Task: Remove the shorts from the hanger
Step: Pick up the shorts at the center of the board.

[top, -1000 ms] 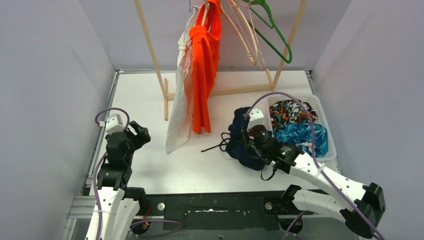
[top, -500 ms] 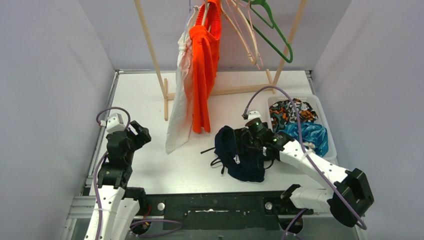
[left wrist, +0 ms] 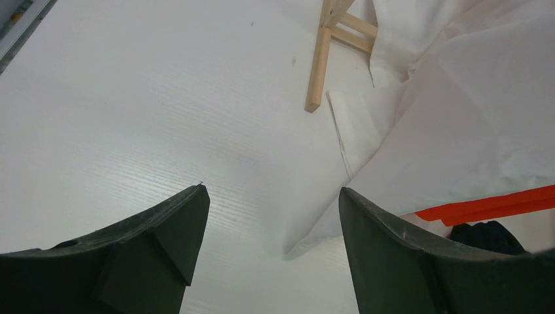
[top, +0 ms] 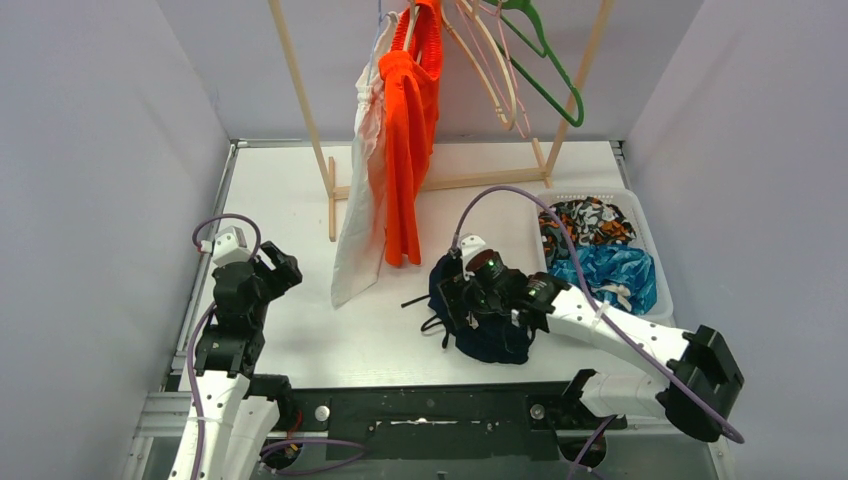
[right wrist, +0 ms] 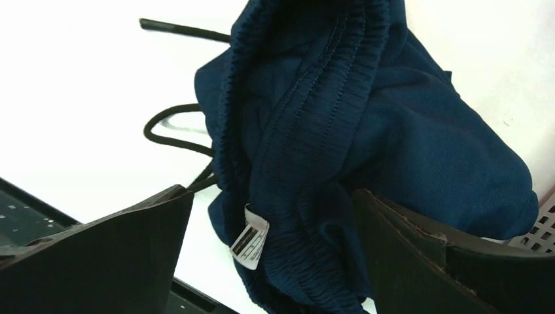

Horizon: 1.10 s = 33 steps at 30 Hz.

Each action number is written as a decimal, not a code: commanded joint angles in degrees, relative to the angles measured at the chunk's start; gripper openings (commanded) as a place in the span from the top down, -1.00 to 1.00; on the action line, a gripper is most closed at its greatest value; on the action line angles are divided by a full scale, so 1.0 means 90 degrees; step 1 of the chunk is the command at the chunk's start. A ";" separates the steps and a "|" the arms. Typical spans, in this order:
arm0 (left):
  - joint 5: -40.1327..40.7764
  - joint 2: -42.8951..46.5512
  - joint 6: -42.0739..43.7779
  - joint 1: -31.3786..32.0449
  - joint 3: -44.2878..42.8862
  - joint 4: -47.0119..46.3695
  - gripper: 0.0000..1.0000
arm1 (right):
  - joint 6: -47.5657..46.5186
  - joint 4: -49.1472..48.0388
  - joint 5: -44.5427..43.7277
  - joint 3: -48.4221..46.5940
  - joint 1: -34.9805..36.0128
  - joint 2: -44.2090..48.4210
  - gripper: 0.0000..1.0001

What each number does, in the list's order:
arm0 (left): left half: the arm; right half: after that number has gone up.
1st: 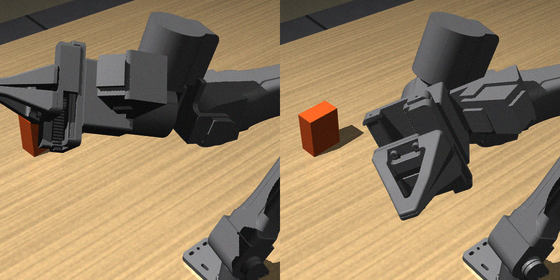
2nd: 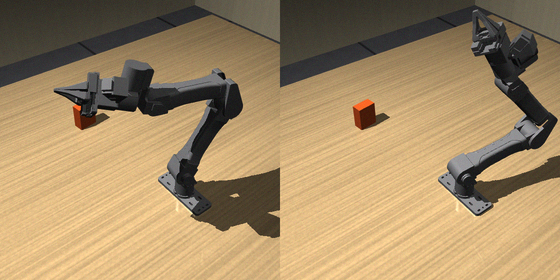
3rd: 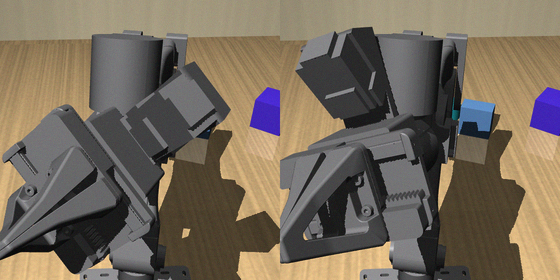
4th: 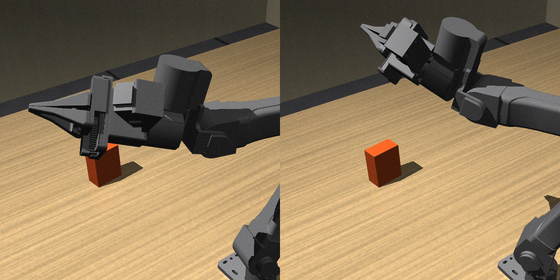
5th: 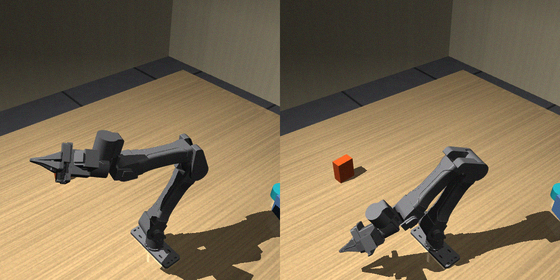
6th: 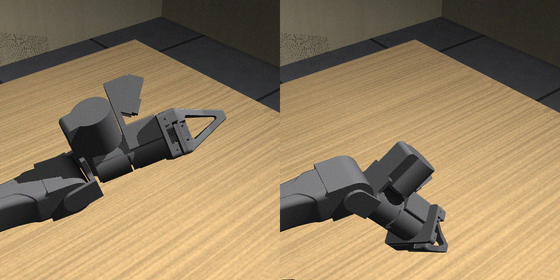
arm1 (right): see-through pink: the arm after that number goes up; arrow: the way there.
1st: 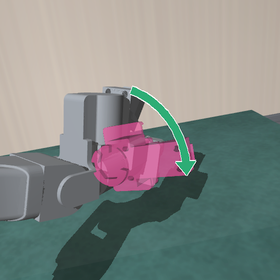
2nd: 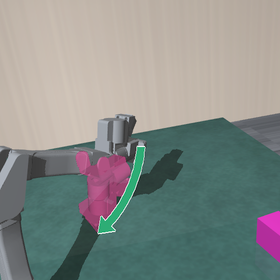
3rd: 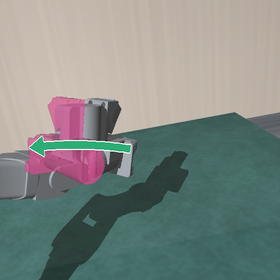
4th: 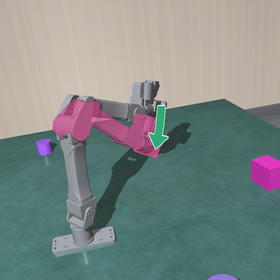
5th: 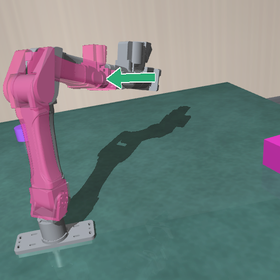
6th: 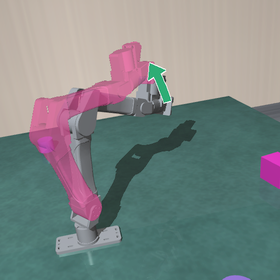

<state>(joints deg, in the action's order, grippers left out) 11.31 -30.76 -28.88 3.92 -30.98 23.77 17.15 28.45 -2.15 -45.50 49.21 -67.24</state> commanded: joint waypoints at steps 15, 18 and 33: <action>-0.0231 0.0126 0.0114 -0.0093 -0.0073 -0.0382 -0.45 | 0.0304 0.0800 -0.0204 -0.0937 -0.0065 -0.3334 -0.89; -0.0270 0.0142 0.0123 -0.0094 -0.0064 -0.0383 -0.45 | -0.0194 0.0407 0.1040 -0.0744 -0.0073 -0.3215 -0.27; -0.0422 0.0235 0.0147 -0.0065 -0.0044 -0.0412 -0.45 | 0.0130 0.0161 -0.0970 -0.0784 -0.0153 0.0074 1.00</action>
<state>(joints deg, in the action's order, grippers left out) 8.49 -29.23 -28.25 3.57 -30.87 23.33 15.94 32.84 -1.69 -51.20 47.00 -77.19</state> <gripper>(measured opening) 0.724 0.209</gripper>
